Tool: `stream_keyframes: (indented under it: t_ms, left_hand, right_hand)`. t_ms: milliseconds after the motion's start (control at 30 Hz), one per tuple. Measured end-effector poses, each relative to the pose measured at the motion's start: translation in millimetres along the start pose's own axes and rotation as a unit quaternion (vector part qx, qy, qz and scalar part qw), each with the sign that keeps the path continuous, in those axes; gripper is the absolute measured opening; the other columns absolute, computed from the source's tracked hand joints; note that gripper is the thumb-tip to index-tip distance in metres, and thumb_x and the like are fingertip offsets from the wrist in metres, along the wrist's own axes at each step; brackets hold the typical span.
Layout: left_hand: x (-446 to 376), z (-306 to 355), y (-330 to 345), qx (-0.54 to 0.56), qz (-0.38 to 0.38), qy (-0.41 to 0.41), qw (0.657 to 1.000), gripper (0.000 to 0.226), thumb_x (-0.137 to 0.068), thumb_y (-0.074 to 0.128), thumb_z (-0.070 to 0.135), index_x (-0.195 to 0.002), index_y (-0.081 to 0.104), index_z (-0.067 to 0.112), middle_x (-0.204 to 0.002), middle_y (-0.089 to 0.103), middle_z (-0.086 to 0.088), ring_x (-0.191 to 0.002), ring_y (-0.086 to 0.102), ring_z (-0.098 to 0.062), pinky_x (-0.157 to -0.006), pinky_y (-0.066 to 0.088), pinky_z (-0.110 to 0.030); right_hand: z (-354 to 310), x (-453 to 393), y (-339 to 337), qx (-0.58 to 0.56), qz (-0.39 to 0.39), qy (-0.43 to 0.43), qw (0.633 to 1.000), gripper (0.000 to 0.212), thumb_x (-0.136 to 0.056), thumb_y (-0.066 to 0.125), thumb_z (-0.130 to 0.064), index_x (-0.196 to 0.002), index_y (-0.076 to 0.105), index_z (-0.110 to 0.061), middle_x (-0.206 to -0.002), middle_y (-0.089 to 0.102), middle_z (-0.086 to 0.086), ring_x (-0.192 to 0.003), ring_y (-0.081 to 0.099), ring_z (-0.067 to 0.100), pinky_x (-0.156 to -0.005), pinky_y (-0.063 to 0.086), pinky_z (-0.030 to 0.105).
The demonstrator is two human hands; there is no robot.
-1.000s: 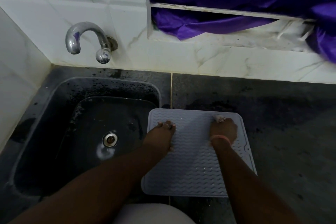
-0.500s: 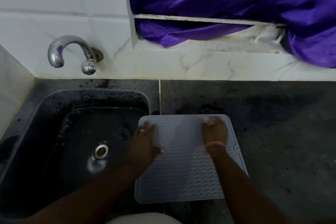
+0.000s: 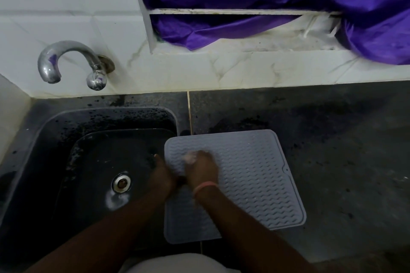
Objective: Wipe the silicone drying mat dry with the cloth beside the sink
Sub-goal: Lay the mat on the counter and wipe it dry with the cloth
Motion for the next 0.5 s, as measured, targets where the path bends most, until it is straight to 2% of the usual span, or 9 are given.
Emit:
stream_keyframes:
  t_ms: [33, 67, 100, 167, 233, 300, 367, 433, 500]
  left_hand:
    - [0, -2, -2, -0.001, 0.028, 0.002, 1.000, 0.075, -0.093, 0.059, 0.057, -0.148, 0.039, 0.010, -0.138, 0.059, -0.019, -0.118, 0.060, -0.032, -0.096, 0.049, -0.040]
    - [1, -2, -4, -0.007, 0.032, 0.005, 0.999, 0.061, -0.095, 0.058, 0.053, -0.139, 0.050, 0.011, -0.132, 0.062, -0.017, -0.115, 0.062, -0.030, -0.092, 0.050, -0.037]
    - [0, -1, -2, -0.031, 0.007, 0.029, 0.999, 0.055, -0.092, 0.068, 0.041, -0.136, 0.053, 0.012, -0.130, 0.063, -0.012, -0.115, 0.061, -0.028, -0.091, 0.049, -0.034]
    - [5, -3, 1, -0.025, -0.048, 0.051, 0.997, 0.059, -0.077, 0.085, 0.023, -0.129, 0.057, 0.016, -0.120, 0.063, 0.000, -0.111, 0.059, -0.019, -0.089, 0.049, -0.031]
    - [10, -8, 3, 0.052, -0.088, 0.037, 0.994, 0.062, -0.071, 0.089, 0.025, -0.125, 0.060, 0.020, -0.120, 0.064, 0.003, -0.112, 0.061, -0.017, -0.094, 0.052, -0.038]
    - [12, -11, -2, 0.149, -0.069, 0.002, 0.986, 0.046, -0.079, 0.084, 0.025, -0.120, 0.063, 0.020, -0.121, 0.068, -0.004, -0.111, 0.066, -0.023, -0.096, 0.055, -0.050]
    - [10, -15, -7, 0.227, -0.061, -0.043, 0.971, 0.023, -0.091, 0.071, 0.016, -0.112, 0.065, 0.018, -0.120, 0.069, -0.013, -0.105, 0.069, -0.029, -0.092, 0.057, -0.052]
    - [6, -16, -9, 0.259, -0.075, -0.065, 0.961, 0.022, -0.094, 0.064, 0.008, -0.116, 0.065, 0.014, -0.120, 0.070, -0.015, -0.103, 0.070, -0.031, -0.084, 0.059, -0.049]
    - [9, -12, -10, 0.265, -0.087, -0.073, 0.957, 0.024, -0.095, 0.061, 0.004, -0.118, 0.064, 0.012, -0.116, 0.070, -0.013, -0.101, 0.070, -0.030, -0.072, 0.060, -0.042]
  right_hand:
    - [-10, 4, 10, -0.001, -0.037, -0.027, 0.999, 0.024, -0.091, 0.060, -0.022, -0.113, 0.063, -0.012, -0.114, 0.061, 0.006, -0.104, 0.059, 0.020, -0.091, 0.046, 0.029]
    - [-12, 1, 12, -0.006, -0.062, -0.040, 0.997, 0.022, -0.090, 0.061, -0.021, -0.109, 0.064, -0.012, -0.111, 0.063, 0.008, -0.103, 0.061, 0.023, -0.091, 0.048, 0.031]
    - [-10, -4, 6, -0.024, -0.060, -0.049, 0.997, 0.019, -0.088, 0.062, -0.021, -0.104, 0.066, -0.012, -0.106, 0.066, 0.008, -0.099, 0.063, 0.024, -0.089, 0.050, 0.031]
    - [13, -19, -20, -0.061, -0.011, -0.014, 0.998, 0.012, -0.085, 0.065, -0.019, -0.094, 0.069, -0.013, -0.094, 0.071, 0.005, -0.088, 0.066, 0.021, -0.079, 0.052, 0.027]
    - [55, -30, -56, -0.050, 0.059, 0.048, 0.996, 0.007, -0.087, 0.064, -0.013, -0.086, 0.070, -0.012, -0.083, 0.070, 0.004, -0.077, 0.065, 0.019, -0.069, 0.046, 0.022]
    - [105, -33, -90, -0.033, 0.120, 0.120, 0.985, 0.014, -0.090, 0.062, -0.015, -0.079, 0.069, -0.009, -0.075, 0.067, 0.003, -0.072, 0.066, 0.020, -0.065, 0.049, 0.023]
    - [144, -32, -106, -0.038, 0.163, 0.200, 0.965, 0.021, -0.089, 0.063, -0.027, -0.080, 0.069, -0.008, -0.078, 0.070, 0.009, -0.075, 0.068, 0.028, -0.066, 0.055, 0.030]
    - [144, -29, -100, -0.039, 0.172, 0.232, 0.957, 0.020, -0.088, 0.063, -0.025, -0.086, 0.067, -0.006, -0.087, 0.070, 0.016, -0.079, 0.067, 0.032, -0.067, 0.054, 0.032]
    - [117, -23, -76, -0.043, 0.166, 0.224, 0.959, 0.015, -0.088, 0.063, -0.020, -0.092, 0.066, -0.006, -0.093, 0.069, 0.015, -0.081, 0.067, 0.030, -0.068, 0.055, 0.032]
Point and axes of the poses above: each hand's wrist, its own x-axis away from the middle knuckle, its own y-axis out of the palm, z = x × y, the point moved 4 cm from there along -x, towards the middle knuckle
